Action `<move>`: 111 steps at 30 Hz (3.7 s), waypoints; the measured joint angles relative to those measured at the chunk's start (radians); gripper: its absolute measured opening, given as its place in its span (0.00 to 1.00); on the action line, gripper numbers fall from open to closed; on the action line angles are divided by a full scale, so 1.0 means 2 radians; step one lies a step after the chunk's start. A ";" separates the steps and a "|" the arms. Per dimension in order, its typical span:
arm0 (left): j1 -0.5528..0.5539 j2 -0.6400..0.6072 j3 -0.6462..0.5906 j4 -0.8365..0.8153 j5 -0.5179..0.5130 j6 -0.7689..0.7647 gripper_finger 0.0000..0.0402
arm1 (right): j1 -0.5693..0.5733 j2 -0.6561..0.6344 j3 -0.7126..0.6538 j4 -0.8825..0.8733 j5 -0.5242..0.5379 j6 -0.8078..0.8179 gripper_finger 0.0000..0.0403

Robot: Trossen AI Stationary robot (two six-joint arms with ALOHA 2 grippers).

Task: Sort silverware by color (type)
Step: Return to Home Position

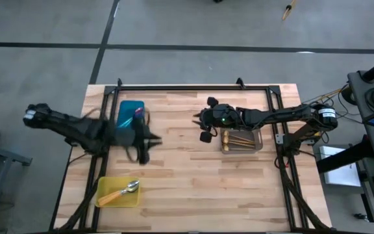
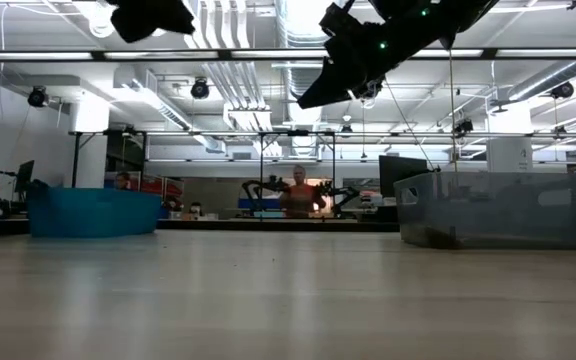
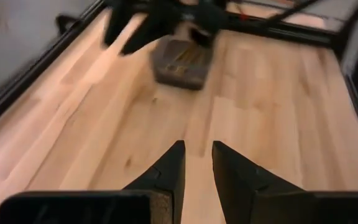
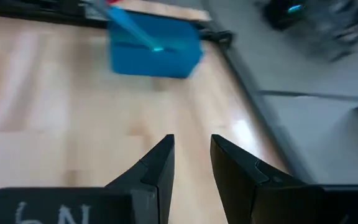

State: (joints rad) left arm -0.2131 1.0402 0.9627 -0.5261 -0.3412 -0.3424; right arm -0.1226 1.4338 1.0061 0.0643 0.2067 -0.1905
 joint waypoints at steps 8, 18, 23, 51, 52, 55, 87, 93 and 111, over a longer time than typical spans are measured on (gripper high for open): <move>-0.161 0.033 -0.060 0.060 -0.182 -0.001 0.16 | 0.014 0.000 0.000 -0.055 -0.199 0.085 0.24; -0.179 0.072 -0.107 0.117 -0.205 -0.008 0.15 | 0.060 0.000 0.001 -0.063 -0.213 0.175 0.24; -0.180 0.070 -0.118 0.122 -0.168 0.031 0.13 | 0.080 -0.002 0.010 -0.094 -0.216 0.131 0.24; -0.009 -0.182 -0.272 0.231 0.019 0.181 0.00 | 0.034 -0.165 -0.193 0.084 -0.181 0.047 0.24; -0.009 -0.193 -0.279 0.232 0.019 0.180 0.00 | 0.031 -0.174 -0.203 0.092 -0.182 0.049 0.24; -0.007 -0.225 -0.296 0.229 0.019 0.178 0.00 | 0.020 -0.200 -0.228 0.105 -0.181 0.060 0.24; 0.011 -0.446 -0.410 0.223 -0.021 0.177 0.00 | -0.018 -0.515 -0.438 0.135 -0.180 0.084 0.24; 0.011 -0.495 -0.457 0.239 -0.021 0.155 0.00 | -0.036 -0.594 -0.486 0.128 -0.179 0.094 0.24; 0.012 -0.515 -0.463 0.263 -0.097 0.139 0.00 | -0.056 -0.657 -0.496 -0.004 -0.145 0.041 0.24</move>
State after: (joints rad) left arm -0.1898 0.0105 0.0360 -0.0002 -0.5345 -0.0654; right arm -0.2340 0.1200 0.0140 0.0562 -0.0838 -0.1082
